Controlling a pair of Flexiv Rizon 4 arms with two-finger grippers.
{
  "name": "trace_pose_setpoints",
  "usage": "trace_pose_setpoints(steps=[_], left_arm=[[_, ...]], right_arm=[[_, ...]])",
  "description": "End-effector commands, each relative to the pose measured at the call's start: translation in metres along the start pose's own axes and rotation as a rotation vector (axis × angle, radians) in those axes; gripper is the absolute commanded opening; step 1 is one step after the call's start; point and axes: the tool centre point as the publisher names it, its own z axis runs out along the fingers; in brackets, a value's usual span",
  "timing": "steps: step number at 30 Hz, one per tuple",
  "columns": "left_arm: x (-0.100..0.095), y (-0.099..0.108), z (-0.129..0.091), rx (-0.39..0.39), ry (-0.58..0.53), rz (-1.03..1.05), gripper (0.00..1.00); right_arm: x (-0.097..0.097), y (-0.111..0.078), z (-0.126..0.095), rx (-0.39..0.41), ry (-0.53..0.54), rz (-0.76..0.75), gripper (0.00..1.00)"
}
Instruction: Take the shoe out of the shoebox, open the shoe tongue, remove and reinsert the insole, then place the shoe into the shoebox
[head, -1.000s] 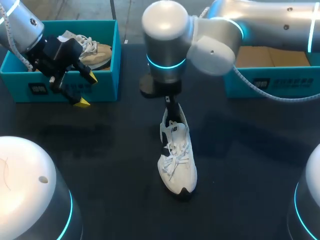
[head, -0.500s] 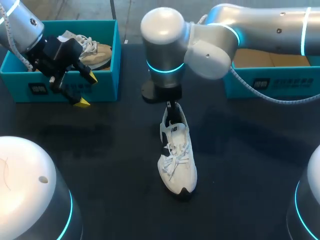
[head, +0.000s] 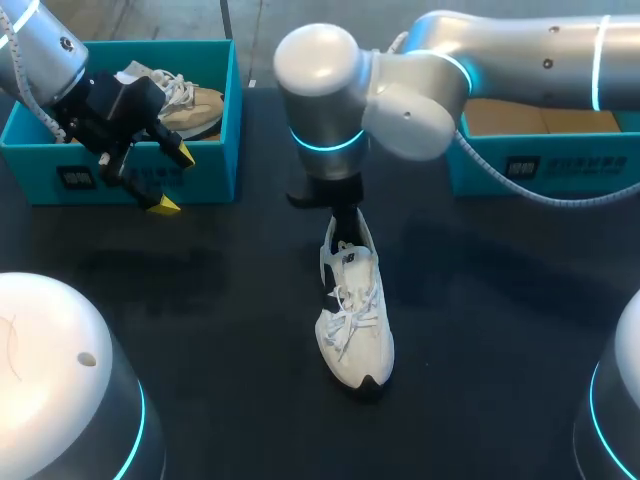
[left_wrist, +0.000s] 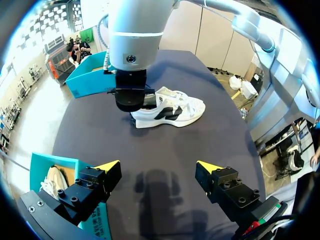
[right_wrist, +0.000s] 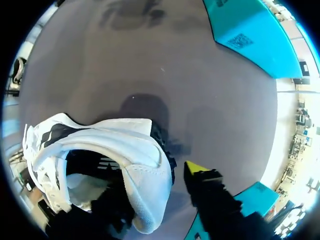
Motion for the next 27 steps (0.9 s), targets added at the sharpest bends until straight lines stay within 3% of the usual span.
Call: trace_pose_setpoints(steps=[1, 8, 27], left_arm=[[0.001, 0.000, 0.000, -0.002, -0.001, 0.000, 1.00], [0.001, 0.000, 0.000, -0.002, -0.001, 0.000, 1.00], [0.001, 0.000, 0.000, -0.002, -0.001, 0.000, 1.00]], right_arm=[[0.003, -0.007, -0.002, -0.014, -0.005, 0.015, 0.00], [0.002, -0.015, -0.025, -0.019, 0.002, 0.030, 0.00], [-0.038, -0.047, -0.149, 0.025, -0.029, -0.035, 0.00]])
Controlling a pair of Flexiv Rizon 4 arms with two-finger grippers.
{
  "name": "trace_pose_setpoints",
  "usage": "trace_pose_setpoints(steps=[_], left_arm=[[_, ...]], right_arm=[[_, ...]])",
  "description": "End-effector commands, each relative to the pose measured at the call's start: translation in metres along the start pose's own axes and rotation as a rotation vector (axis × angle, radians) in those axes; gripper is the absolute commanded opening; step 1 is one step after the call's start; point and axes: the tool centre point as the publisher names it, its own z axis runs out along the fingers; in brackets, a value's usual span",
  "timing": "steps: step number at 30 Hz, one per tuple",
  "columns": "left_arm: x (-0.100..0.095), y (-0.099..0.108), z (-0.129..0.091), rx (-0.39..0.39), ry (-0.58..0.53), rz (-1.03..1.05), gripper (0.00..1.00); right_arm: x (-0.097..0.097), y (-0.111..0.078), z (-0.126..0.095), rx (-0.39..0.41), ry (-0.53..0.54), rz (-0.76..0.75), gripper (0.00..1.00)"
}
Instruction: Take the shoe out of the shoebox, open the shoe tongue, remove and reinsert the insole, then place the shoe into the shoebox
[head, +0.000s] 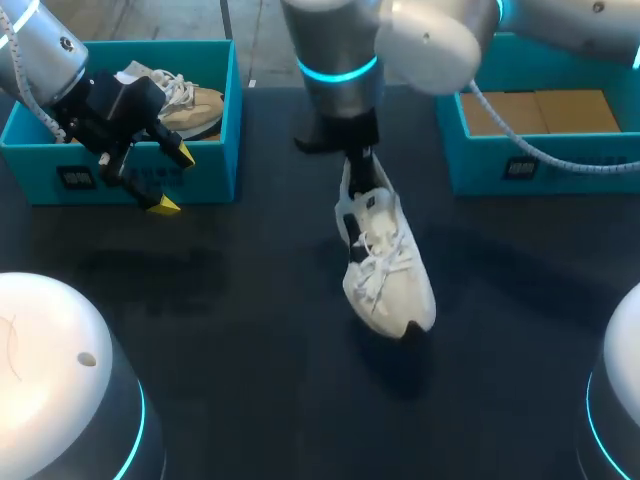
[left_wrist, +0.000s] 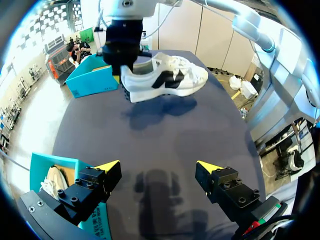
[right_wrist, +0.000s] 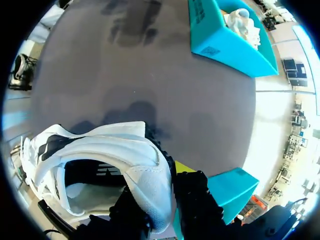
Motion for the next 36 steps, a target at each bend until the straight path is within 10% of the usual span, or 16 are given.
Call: trace_pose_setpoints(steps=[1, 12, 29, 36], left_arm=[[0.001, 0.000, 0.000, -0.002, -0.001, 0.000, 1.00], [0.001, 0.000, 0.000, -0.002, -0.001, 0.000, 1.00], [0.001, 0.000, 0.000, -0.002, -0.001, 0.000, 1.00], [0.001, 0.000, 0.000, -0.002, -0.001, 0.000, 1.00]], right_arm=[[-0.010, -0.015, -0.042, -0.006, 0.004, -0.003, 0.00], [-0.048, -0.044, -0.089, 0.003, -0.063, 0.081, 0.00], [-0.048, -0.044, -0.089, 0.003, -0.063, 0.081, 0.00], [-0.086, -0.071, -0.085, -0.016, -0.034, 0.076, 0.00]])
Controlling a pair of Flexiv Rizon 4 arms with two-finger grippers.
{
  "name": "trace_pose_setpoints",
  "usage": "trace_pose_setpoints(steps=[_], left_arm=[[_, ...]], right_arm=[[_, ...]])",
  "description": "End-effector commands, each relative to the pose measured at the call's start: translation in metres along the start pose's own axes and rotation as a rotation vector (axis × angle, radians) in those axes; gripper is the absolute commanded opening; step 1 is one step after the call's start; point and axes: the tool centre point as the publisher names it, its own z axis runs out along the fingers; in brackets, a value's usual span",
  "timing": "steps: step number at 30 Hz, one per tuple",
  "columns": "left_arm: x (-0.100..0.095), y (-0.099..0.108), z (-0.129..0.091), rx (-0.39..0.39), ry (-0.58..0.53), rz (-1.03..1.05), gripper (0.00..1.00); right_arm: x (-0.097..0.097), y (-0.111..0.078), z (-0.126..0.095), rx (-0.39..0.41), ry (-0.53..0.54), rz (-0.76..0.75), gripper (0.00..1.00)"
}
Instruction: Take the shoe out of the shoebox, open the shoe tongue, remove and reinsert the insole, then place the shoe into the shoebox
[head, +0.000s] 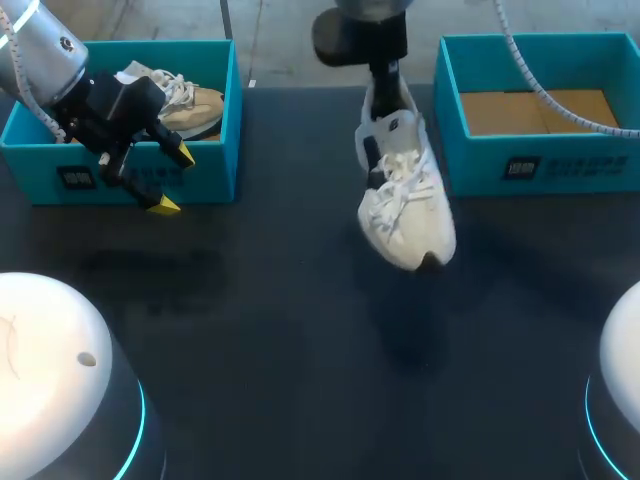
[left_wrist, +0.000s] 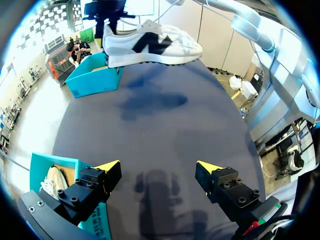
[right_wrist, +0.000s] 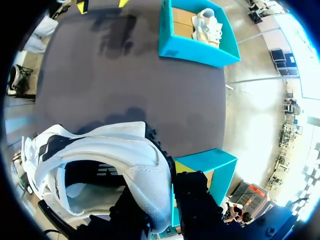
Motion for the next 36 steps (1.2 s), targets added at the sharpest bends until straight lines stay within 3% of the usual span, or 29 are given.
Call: trace_pose_setpoints(steps=[1, 19, 36], left_arm=[[0.001, 0.000, 0.000, -0.002, -0.001, 0.000, 1.00], [0.001, 0.000, 0.000, -0.002, -0.001, 0.000, 1.00], [0.001, 0.000, 0.000, -0.002, -0.001, 0.000, 1.00]], right_arm=[[-0.027, -0.019, 0.002, -0.019, 0.021, -0.013, 0.00], [-0.115, -0.107, 0.031, 0.019, -0.007, 0.068, 0.00], [-0.142, -0.212, 0.061, 0.042, -0.007, 0.010, 0.00]])
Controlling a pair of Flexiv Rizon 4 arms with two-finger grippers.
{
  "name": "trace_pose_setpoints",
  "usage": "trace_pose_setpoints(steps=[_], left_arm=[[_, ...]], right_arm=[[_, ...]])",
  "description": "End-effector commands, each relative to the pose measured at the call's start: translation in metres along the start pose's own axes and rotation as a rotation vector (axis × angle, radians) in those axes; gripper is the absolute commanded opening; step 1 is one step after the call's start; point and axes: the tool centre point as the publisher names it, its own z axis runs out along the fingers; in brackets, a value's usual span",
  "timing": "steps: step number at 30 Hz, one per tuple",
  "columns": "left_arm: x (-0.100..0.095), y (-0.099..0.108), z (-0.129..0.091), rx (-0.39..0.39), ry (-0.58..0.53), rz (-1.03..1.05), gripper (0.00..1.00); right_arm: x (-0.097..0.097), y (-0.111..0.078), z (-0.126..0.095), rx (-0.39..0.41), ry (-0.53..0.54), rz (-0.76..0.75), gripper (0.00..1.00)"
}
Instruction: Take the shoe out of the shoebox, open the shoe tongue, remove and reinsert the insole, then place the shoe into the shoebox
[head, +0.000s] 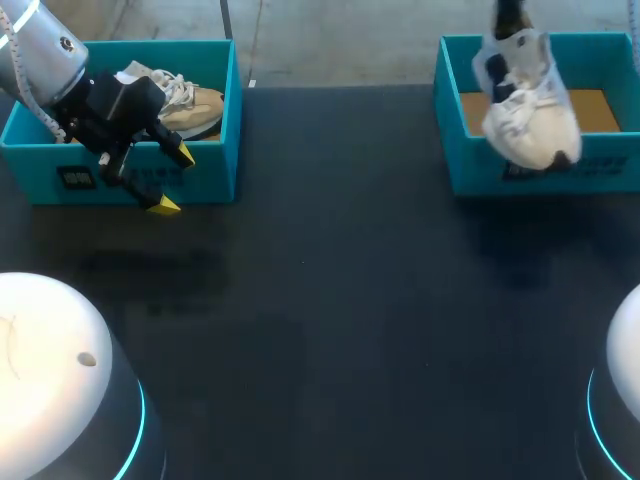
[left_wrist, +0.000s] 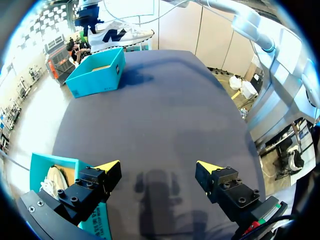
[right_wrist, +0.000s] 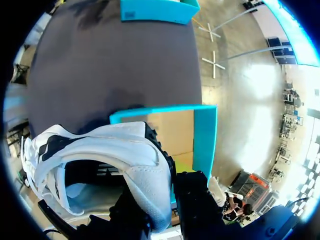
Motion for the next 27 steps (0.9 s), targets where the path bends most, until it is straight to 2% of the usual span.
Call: trace_pose_setpoints(steps=[1, 6, 10, 13, 15, 27], left_arm=[[0.001, 0.000, 0.000, -0.002, -0.001, 0.000, 1.00], [0.001, 0.000, 0.000, -0.002, -0.001, 0.000, 1.00], [0.001, 0.000, 0.000, -0.002, -0.001, 0.000, 1.00], [0.001, 0.000, 0.000, -0.002, -0.001, 0.000, 1.00], [0.001, 0.000, 0.000, -0.002, -0.001, 0.000, 1.00], [0.001, 0.000, 0.000, -0.002, -0.001, 0.000, 1.00]], right_arm=[[-0.003, -0.025, 0.007, -0.023, -0.008, -0.009, 0.00], [-0.006, -0.046, 0.014, -0.019, -0.036, -0.048, 0.00], [-0.006, -0.060, 0.024, -0.054, -0.039, -0.097, 0.00], [-0.001, -0.068, 0.028, -0.049, -0.020, -0.155, 0.00], [0.000, -0.072, 0.031, -0.018, -0.013, -0.132, 0.00], [0.000, -0.072, 0.031, -0.018, -0.013, -0.132, 0.00]])
